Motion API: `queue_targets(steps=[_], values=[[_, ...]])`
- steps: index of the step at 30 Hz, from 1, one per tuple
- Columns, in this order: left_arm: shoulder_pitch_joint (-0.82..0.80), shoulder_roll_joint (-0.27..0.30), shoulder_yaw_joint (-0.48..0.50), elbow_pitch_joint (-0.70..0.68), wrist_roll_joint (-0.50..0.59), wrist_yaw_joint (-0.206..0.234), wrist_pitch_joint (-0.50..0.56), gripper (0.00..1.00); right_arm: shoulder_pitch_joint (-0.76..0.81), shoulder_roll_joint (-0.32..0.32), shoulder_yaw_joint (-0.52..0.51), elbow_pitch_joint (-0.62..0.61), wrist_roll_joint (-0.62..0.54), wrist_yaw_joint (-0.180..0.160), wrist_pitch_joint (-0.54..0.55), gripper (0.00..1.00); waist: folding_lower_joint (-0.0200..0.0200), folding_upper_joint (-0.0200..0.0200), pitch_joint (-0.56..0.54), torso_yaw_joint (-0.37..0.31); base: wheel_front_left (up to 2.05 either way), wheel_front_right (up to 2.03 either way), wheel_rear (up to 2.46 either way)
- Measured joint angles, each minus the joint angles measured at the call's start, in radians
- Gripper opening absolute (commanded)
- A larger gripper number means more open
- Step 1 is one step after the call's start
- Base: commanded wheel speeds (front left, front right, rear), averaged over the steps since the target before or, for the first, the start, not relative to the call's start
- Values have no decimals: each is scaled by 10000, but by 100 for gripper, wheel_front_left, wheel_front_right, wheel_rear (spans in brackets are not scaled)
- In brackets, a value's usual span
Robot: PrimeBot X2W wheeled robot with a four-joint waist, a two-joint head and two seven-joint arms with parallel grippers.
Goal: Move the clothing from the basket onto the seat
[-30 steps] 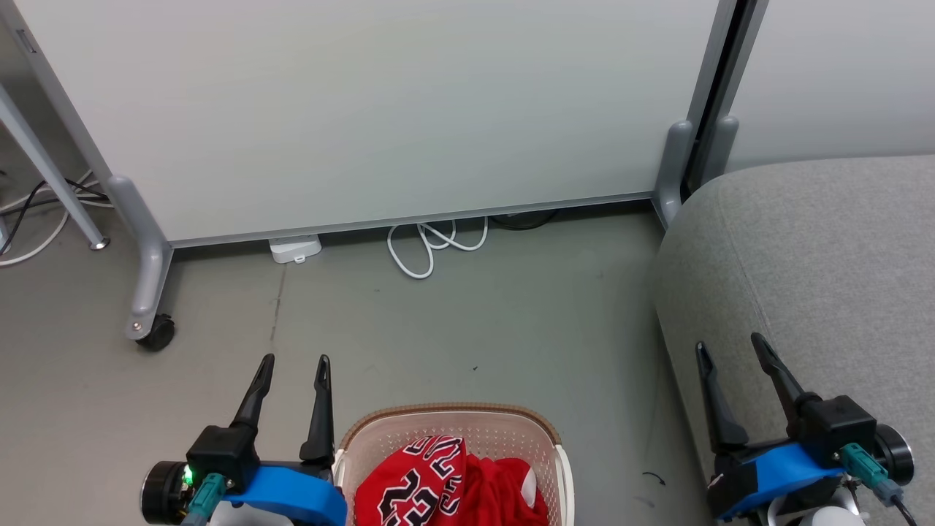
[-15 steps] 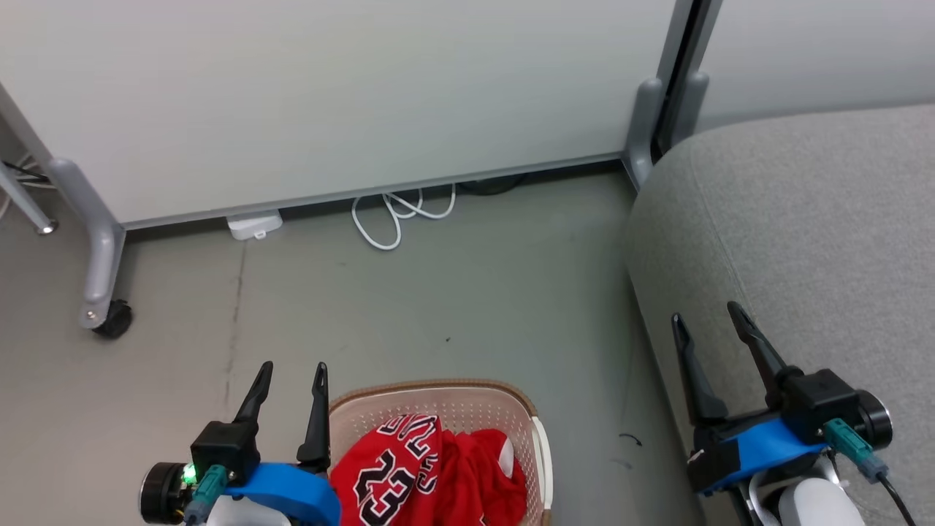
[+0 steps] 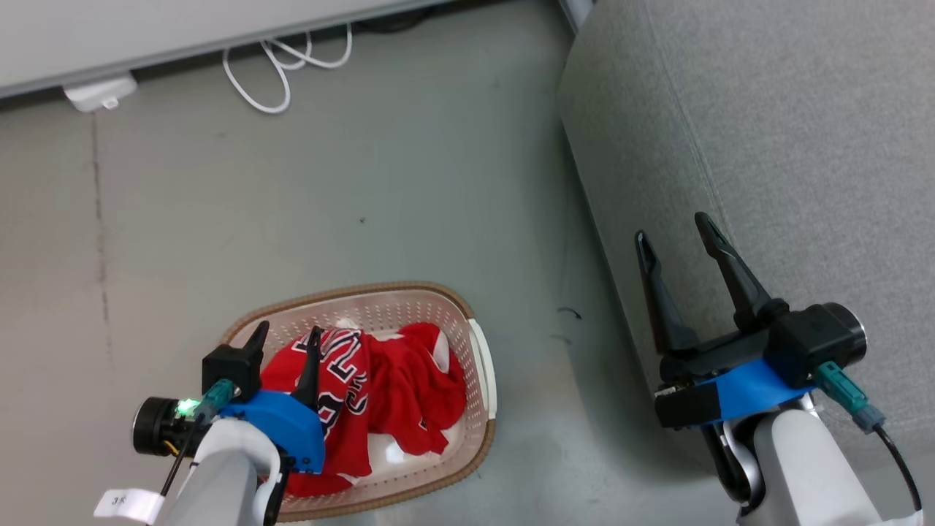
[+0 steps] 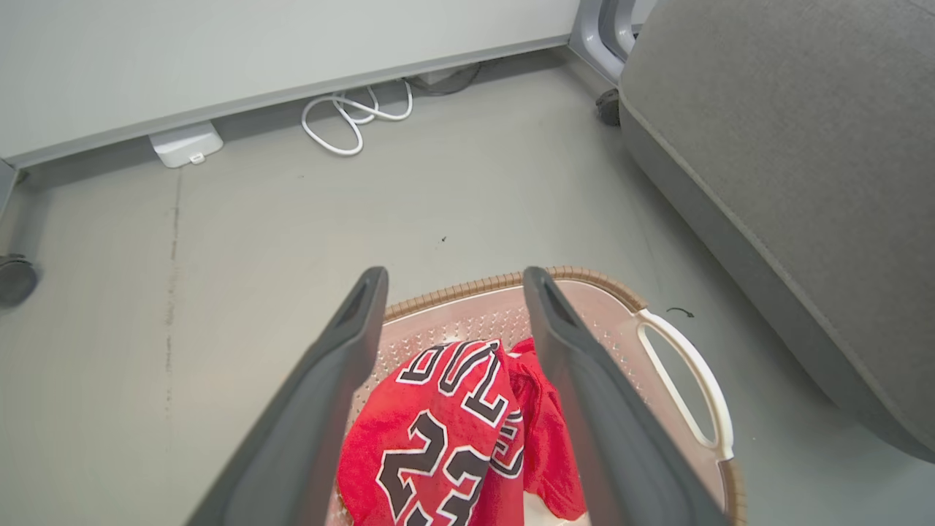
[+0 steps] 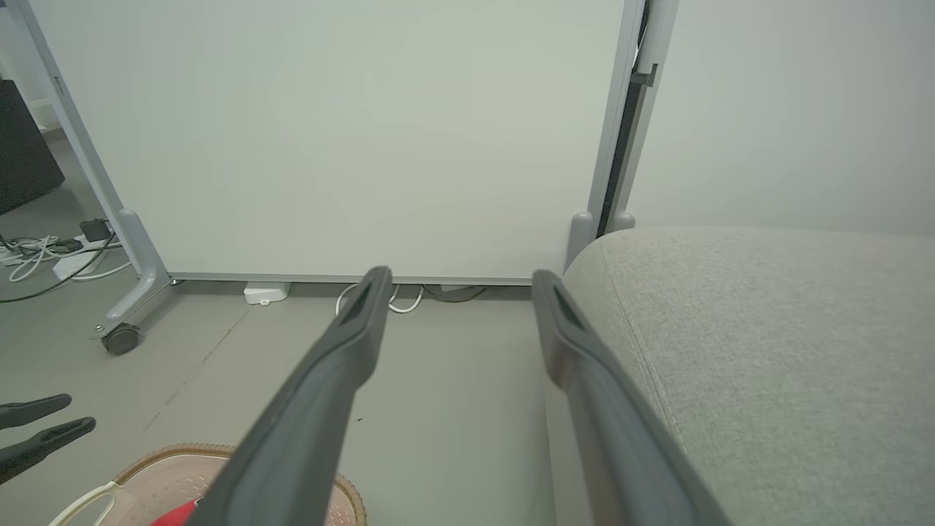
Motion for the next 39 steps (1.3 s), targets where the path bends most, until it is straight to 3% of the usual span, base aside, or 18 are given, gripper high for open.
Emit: queue_targets(steps=[14,22,32,33,34,39], values=[[-2208,284,-460,2715,125,-73,959,100,-922,-6,456,-516,621,0,-102,100,2,0,3079,-1067,0,0,0],[-3199,711,-763,3567,727,1210,966,100,-1046,-6,541,-809,949,0,-104,100,1,-1,4183,-1484,0,0,0],[-3711,874,-913,4341,782,1597,1114,100,-1156,-4,765,-853,1273,0,-105,100,0,0,4639,-1728,0,0,0],[-3753,880,-941,4405,780,1536,1145,20,-1162,-4,780,-844,1306,0,-105,100,0,-1,4649,-1739,0,0,0],[-3785,880,-957,4472,759,1463,1212,0,-1167,-4,796,-832,1321,0,-105,100,0,0,4650,-1751,0,0,0],[-3910,828,-988,4642,606,1317,1246,0,-1191,-4,823,-786,1386,0,-105,100,0,0,4581,-1773,0,0,0]])
